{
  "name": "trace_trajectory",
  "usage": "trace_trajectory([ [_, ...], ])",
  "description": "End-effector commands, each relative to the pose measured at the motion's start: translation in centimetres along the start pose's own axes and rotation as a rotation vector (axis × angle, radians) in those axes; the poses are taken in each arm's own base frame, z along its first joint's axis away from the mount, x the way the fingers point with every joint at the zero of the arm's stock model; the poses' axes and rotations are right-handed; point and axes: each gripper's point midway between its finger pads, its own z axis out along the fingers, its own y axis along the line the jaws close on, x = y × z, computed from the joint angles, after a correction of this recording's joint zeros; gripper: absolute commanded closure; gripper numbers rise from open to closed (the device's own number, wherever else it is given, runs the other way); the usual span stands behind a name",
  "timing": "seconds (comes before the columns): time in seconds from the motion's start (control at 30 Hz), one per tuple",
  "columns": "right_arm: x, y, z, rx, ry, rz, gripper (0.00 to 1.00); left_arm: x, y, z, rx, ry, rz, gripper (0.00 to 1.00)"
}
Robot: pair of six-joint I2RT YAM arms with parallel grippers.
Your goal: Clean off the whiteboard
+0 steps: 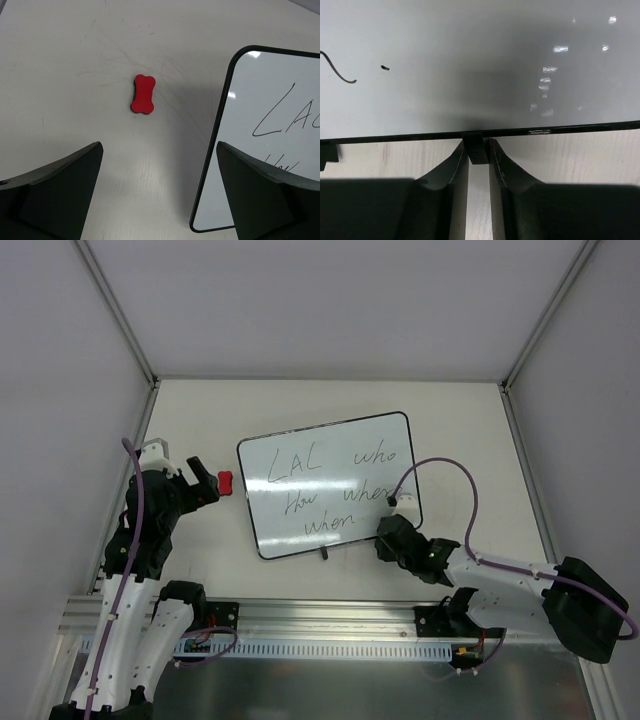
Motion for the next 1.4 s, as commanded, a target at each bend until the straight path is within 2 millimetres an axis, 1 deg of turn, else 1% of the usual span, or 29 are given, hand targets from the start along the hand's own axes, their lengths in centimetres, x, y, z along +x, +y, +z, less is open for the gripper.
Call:
trace_trajectory([
  [0.0, 1.6, -1.7, 0.1, 0.086, 0.04, 0.062, 1.0, 0.0, -0.1, 0.5, -0.004, 0.007, -0.006, 0.01],
  [0.03, 1.9, -1.5, 0.2, 0.081, 0.052, 0.055, 0.99, 0.0, -0.2, 0.4, 0.0, 0.006, -0.005, 0.01],
  [0.13, 2.4, -0.6, 0.3, 0.037, 0.084, 0.034, 0.81, 0.1, -0.3, 0.5, 0.005, 0.015, -0.001, 0.01],
  [0.17, 2.4, -0.3, 0.4, 0.026, 0.087, 0.028, 0.68, 0.1, -0.3, 0.5, 0.005, 0.014, -0.001, 0.01],
  [0.23, 2.2, 0.3, 0.2, -0.007, 0.092, -0.002, 0.57, 0.0, -0.3, 0.5, 0.005, 0.01, 0.004, 0.01],
  [0.27, 2.1, 0.4, 0.0, -0.017, 0.093, -0.017, 0.47, 0.0, -0.3, 0.5, 0.003, 0.011, 0.006, 0.01],
  [0.33, 1.5, 1.0, -0.4, -0.049, 0.085, -0.048, 0.39, -0.3, -0.3, 0.3, 0.003, 0.003, 0.008, 0.01],
  [0.37, 1.6, 0.8, -0.6, -0.047, 0.092, -0.064, 0.32, -0.3, -0.3, 0.3, 0.003, 0.003, 0.01, 0.01],
  [0.53, 0.8, 1.4, -2.0, -0.102, 0.095, -0.137, 0.18, -0.2, -0.3, 0.6, 0.001, 0.012, 0.012, 0.01],
  [0.57, 0.7, 1.5, -2.4, -0.109, 0.103, -0.152, 0.13, -0.3, -0.3, 0.5, 0.0, 0.01, 0.012, 0.01],
  [0.63, 0.4, 1.9, -3.2, -0.141, 0.112, -0.179, 0.09, -0.3, -0.3, 0.6, -0.003, 0.014, 0.011, 0.01],
  [0.67, -0.3, 2.1, -4.1, -0.159, 0.105, -0.214, 0.06, -0.3, -0.2, 0.7, -0.006, 0.014, 0.011, 0.01],
  [0.73, -1.1, 2.2, -5.1, -0.176, 0.099, -0.241, 0.02, -0.2, -0.1, 1.0, -0.017, 0.024, 0.015, 0.01],
  [0.77, -1.4, 1.8, -5.9, -0.175, 0.098, -0.28, 0.01, -0.2, -0.1, 1.1, -0.021, 0.027, 0.015, 0.01],
  [0.8, -2.6, 2.2, -6.6, -0.19, 0.073, -0.293, 0.01, 0.1, 0.1, 1.4, -0.033, 0.044, 0.015, 0.01],
  [0.83, -3.3, 2.3, -7.2, -0.195, 0.059, -0.311, 0.01, 0.1, 0.1, 1.6, -0.039, 0.052, 0.018, 0.01],
  [0.87, -3.7, 1.7, -7.7, -0.184, 0.057, -0.359, 0.01, 0.2, 0.3, 1.9, -0.051, 0.061, 0.018, 0.01],
  [0.9, -5.3, 2.1, -8.8, -0.204, 0.01, -0.374, 0.01, 0.4, 0.4, 2.2, -0.063, 0.075, 0.02, 0.01],
  [0.97, -6.6, 1.9, -9.7, -0.204, -0.025, -0.426, 0.01, 0.9, 0.6, 3.2, -0.088, 0.117, 0.027, 0.01],
  [1.0, -7.5, 1.7, -10.2, -0.203, -0.059, -0.456, 0.01, 1.6, 0.7, 4.1, -0.102, 0.163, 0.038, 0.01],
  [1.03, -8.7, 1.9, -11.0, -0.211, -0.089, -0.463, 0.01, 1.5, 0.5, 4.6, -0.101, 0.179, 0.043, 0.01],
  [1.07, -8.9, 2.0, -11.5, -0.225, -0.09, -0.486, 0.01, 1.5, 0.5, 5.1, -0.106, 0.198, 0.05, 0.01],
  [1.1, -9.2, 2.2, -11.9, -0.242, -0.097, -0.505, 0.01, 2.4, 0.7, 6.2, -0.128, 0.253, 0.063, 0.01],
  [1.13, -9.9, 2.2, -12.4, -0.243, -0.124, -0.505, 0.01, 1.9, 0.5, 6.8, -0.133, 0.26, 0.066, 0.01],
  [1.17, -10.1, 2.2, -12.6, -0.248, -0.139, -0.503, 0.01, 1.9, 0.8, 7.4, -0.157, 0.275, 0.072, 0.01],
  [1.27, -10.2, 2.1, -12.8, -0.251, -0.153, -0.495, 0.01, 2.4, 1.1, 10.1, -0.199, 0.354, 0.105, 0.01],
  [1.3, -10.2, 1.9, -12.7, -0.24, -0.154, -0.492, 0.01, 3.5, 1.6, 11.4, -0.227, 0.407, 0.118, 0.01],
  [1.33, -10.1, 1.8, -12.7, -0.238, -0.153, -0.491, 0.01, 3.7, 1.9, 12.1, -0.236, 0.428, 0.116, 0.02],
  [1.37, -10.0, 1.7, -12.8, -0.243, -0.158, -0.481, 0.01, 3.2, 1.6, 12.8, -0.23, 0.429, 0.11, 0.04],
])
